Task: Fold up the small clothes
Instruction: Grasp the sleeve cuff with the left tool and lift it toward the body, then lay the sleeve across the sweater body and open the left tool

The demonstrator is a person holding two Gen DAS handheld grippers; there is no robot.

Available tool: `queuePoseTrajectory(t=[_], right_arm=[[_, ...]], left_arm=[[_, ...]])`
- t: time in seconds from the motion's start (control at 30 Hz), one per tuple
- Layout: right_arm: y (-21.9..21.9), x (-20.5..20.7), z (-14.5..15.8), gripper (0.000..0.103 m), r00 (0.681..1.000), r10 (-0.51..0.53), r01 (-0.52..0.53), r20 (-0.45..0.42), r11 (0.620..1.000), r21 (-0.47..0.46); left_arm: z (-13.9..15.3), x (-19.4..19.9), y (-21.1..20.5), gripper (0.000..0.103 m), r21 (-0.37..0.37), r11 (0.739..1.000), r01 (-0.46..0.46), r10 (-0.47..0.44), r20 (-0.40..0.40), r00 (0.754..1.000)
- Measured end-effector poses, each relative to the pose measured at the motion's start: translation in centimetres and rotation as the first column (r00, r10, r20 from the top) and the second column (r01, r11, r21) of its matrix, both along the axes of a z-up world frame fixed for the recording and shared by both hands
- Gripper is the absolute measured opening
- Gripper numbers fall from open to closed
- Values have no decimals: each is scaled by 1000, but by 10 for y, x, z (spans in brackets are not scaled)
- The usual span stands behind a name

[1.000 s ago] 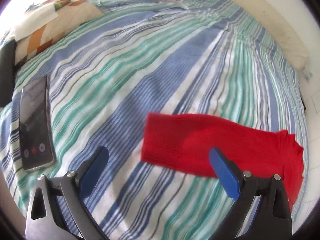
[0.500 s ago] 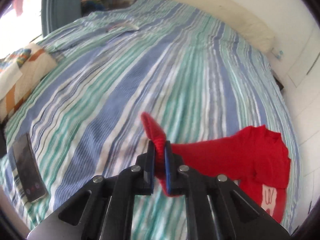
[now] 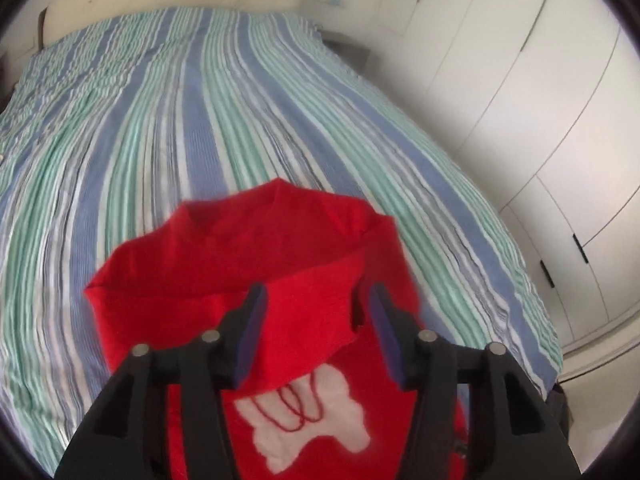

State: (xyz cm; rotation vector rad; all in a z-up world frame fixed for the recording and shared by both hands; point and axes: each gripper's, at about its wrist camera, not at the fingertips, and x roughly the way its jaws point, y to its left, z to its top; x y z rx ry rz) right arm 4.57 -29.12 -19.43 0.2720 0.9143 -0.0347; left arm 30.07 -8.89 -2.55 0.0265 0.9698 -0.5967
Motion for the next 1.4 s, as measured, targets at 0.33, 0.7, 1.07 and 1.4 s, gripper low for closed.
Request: queuePoseTrajectory(t=[0.33,0.7,1.07,1.4], right_arm=[[-1,-5,1,88,1000,16,-16,1,1000,13],[-1,-9,17,87,995,51,-55,-89,998,-44],[15,-45,16,75,969,189,-161,-160,971,177],[-19,-19,72,75,994,-29,35,101,998,-57]], left_arm=[[-55,-37,162,69,1,951,-310,309,-80,948],[-129,-205,166,74,152,943,-298,320,-149,936],[-131,-247,145,85,146,932,-331,352,-152,924],[-97,-173,186,90,71,862,-502,499,59,865]])
